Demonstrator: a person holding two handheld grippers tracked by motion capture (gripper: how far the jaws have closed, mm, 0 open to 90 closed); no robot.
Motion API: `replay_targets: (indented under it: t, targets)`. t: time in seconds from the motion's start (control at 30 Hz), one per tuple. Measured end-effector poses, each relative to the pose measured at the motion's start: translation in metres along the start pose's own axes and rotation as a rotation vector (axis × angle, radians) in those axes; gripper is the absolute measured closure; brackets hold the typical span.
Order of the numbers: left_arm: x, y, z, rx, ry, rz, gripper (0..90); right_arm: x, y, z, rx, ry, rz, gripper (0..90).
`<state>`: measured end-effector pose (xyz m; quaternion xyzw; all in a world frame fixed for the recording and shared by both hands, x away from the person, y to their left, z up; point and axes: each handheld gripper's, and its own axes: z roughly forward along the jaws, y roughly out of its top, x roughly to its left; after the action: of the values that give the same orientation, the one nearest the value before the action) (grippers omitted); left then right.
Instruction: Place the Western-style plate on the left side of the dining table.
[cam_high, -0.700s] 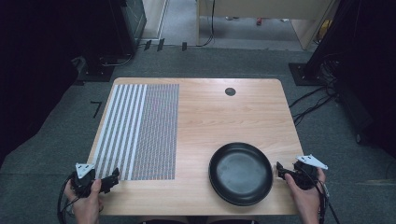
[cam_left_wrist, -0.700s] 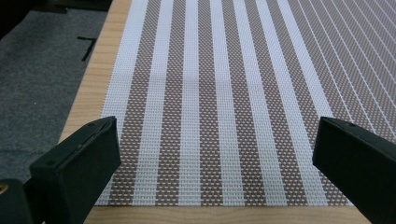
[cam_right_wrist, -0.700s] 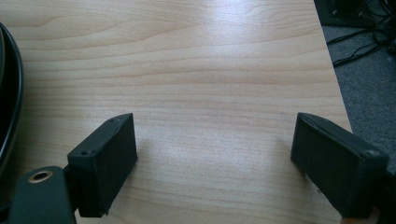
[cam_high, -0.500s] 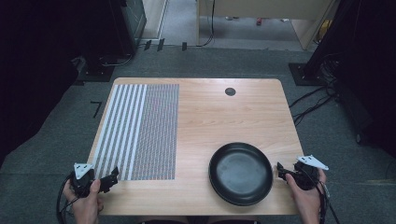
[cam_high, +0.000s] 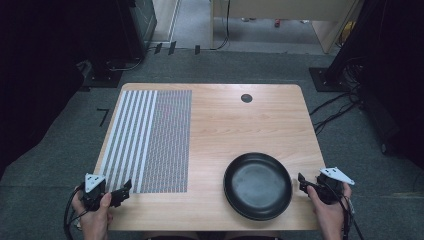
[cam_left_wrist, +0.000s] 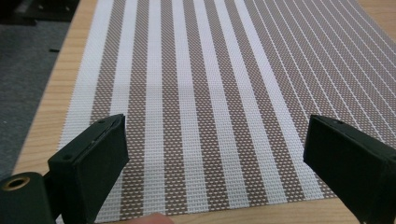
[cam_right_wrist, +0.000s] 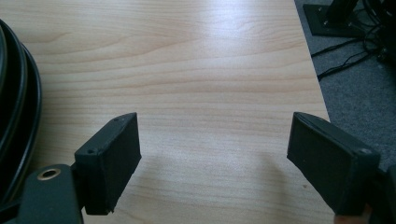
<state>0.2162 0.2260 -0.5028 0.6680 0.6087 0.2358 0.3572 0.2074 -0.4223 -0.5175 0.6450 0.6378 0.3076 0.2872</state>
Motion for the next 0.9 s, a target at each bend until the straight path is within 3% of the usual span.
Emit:
replay_targets:
  t: [0.17, 0.5, 0.9]
  targets:
    - [0.0, 0.0, 0.001, 0.013, -0.009, -0.007, 6.5, 0.003, 0.001, -0.003, -0.006, -0.01, -0.002, 16.4]
    - [-0.002, 0.0, 0.0, 0.005, 0.025, -0.01, 6.4, 0.012, 0.004, -0.009, -0.019, -0.038, -0.015, 15.7]
    - [-0.003, -0.001, 0.002, 0.017, 0.042, -0.011, 6.4, 0.016, 0.008, -0.022, -0.09, -0.06, 0.006, 16.7]
